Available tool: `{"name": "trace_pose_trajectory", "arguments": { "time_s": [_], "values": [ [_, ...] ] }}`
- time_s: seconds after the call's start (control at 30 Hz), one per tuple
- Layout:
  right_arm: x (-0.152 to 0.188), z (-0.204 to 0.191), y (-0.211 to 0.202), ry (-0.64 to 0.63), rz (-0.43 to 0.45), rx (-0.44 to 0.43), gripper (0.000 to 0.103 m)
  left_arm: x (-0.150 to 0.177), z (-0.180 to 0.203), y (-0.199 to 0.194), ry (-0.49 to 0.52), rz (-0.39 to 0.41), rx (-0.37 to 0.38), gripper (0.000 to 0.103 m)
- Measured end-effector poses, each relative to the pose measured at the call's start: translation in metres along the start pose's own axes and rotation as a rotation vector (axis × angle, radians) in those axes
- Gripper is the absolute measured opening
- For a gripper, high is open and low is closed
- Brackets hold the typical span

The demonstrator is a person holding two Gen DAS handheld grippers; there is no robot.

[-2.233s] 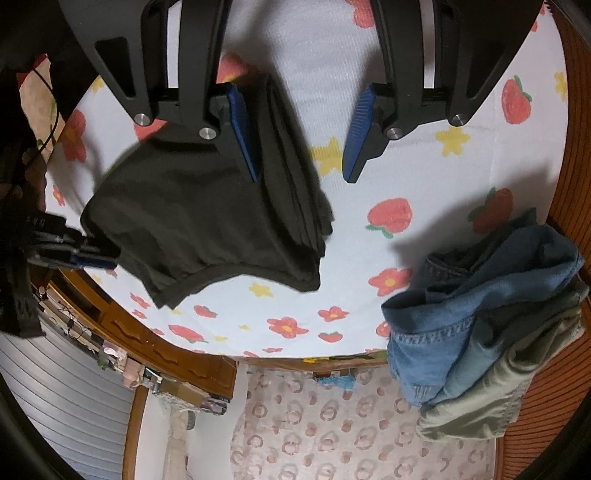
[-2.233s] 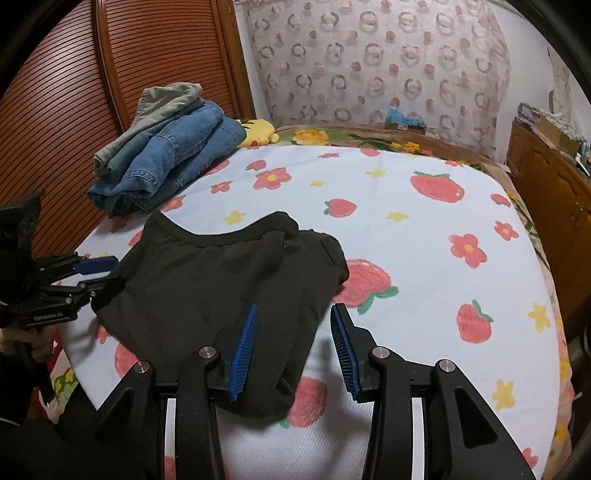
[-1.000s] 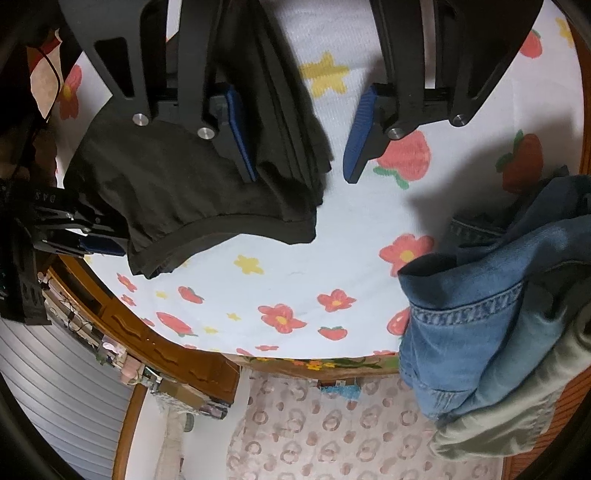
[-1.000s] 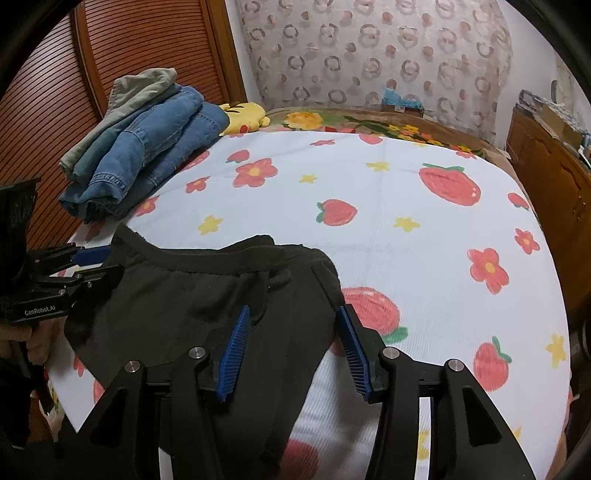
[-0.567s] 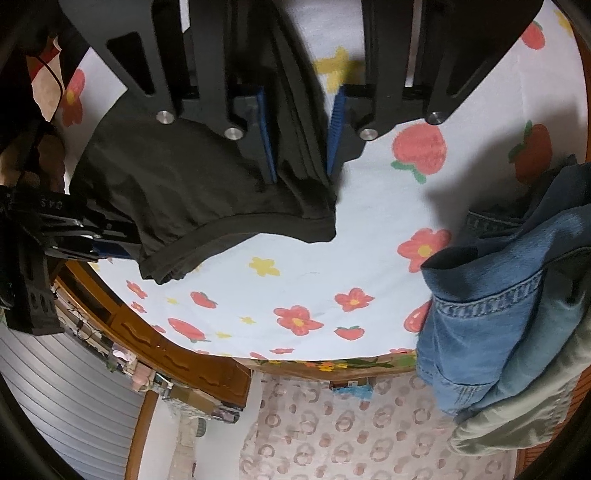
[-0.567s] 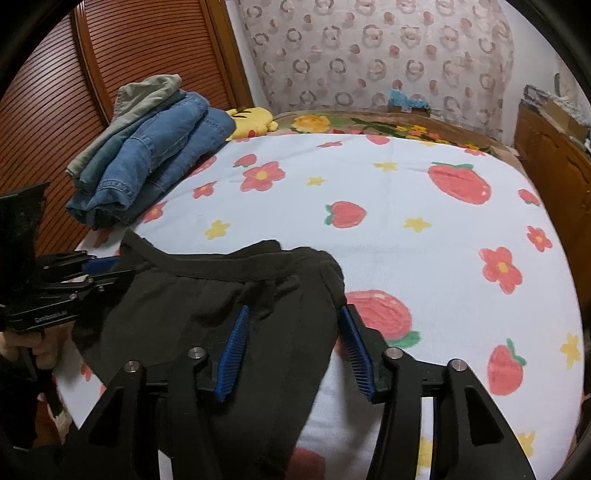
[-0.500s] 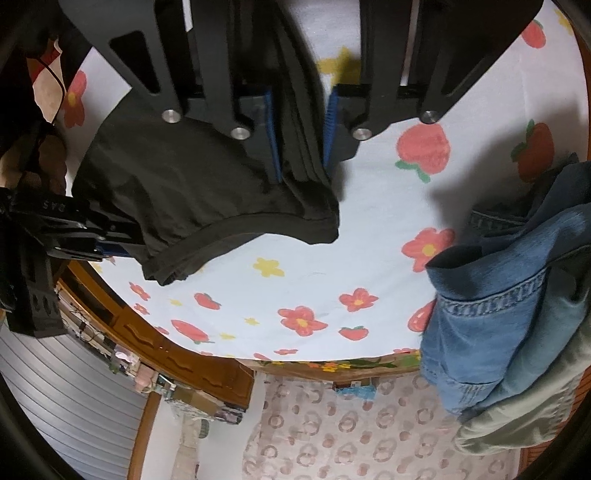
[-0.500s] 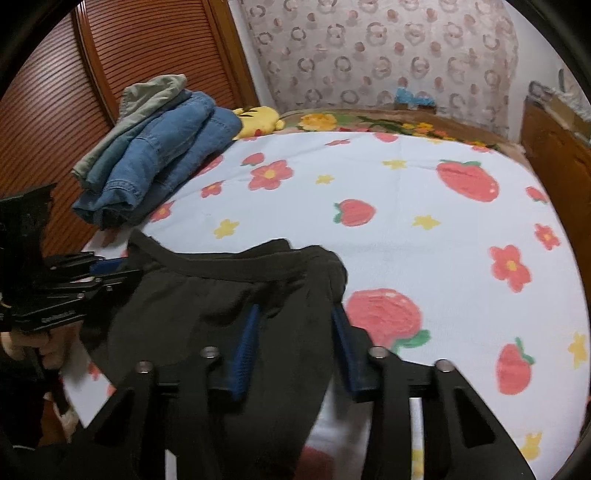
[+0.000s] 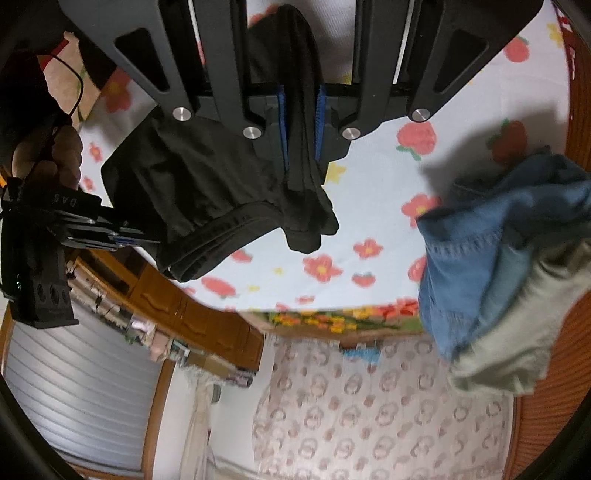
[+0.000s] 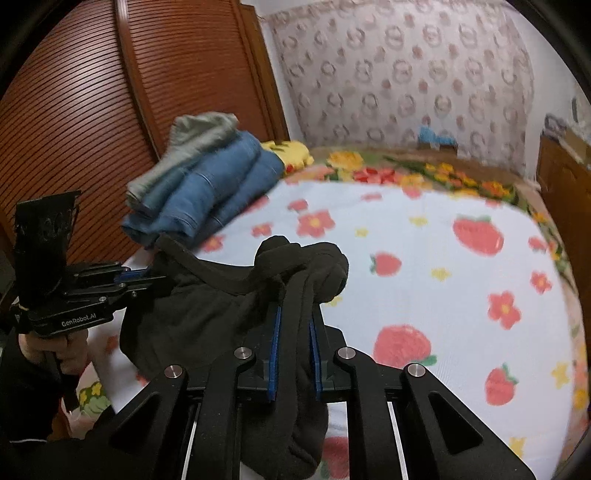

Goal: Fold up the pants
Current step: 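Close the left gripper on the folded garment's edge and lift it, then carry the folded black garment with the left gripper onto the jeans stack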

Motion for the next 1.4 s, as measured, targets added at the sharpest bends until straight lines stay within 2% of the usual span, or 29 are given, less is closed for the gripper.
{"name": "trace_pose_trajectory", "arguments": {
  "time_s": [0.3,0.67,0.87,1.13,1.4],
  "values": [
    [-0.023,-0.009,-0.047,-0.040,0.094,0.022,0.013,-0.027,0.014,-0.049,0.036,0.124,0.010,0.012],
    [-0.046,-0.028,-0.073,-0.101,0.152,0.040,0.013,-0.050,0.014,-0.084,0.056,0.214,-0.011,0.012],
    [-0.049,-0.030,-0.065,-0.122,0.161,0.032,0.014,-0.054,0.008,-0.095,0.059,0.238,-0.037,0.012],
    [-0.056,-0.016,-0.039,-0.133,0.165,-0.004,0.014,-0.070,-0.012,-0.089,0.038,0.255,-0.077,0.012],
    [-0.088,0.004,-0.003,-0.173,0.145,-0.042,0.014,-0.089,-0.046,-0.076,-0.016,0.254,-0.121,0.012]
  ]
}}
Point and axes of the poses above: each gripper's, at about its wrist camera, not at the fingertips, and y roughly the way its jaws point, z to its right, x to its underside, the point moved 1 cm from there along y, roughly the way its jaws point, and after that the axes turned 14 degrees about -y, right-handed, at the moved point
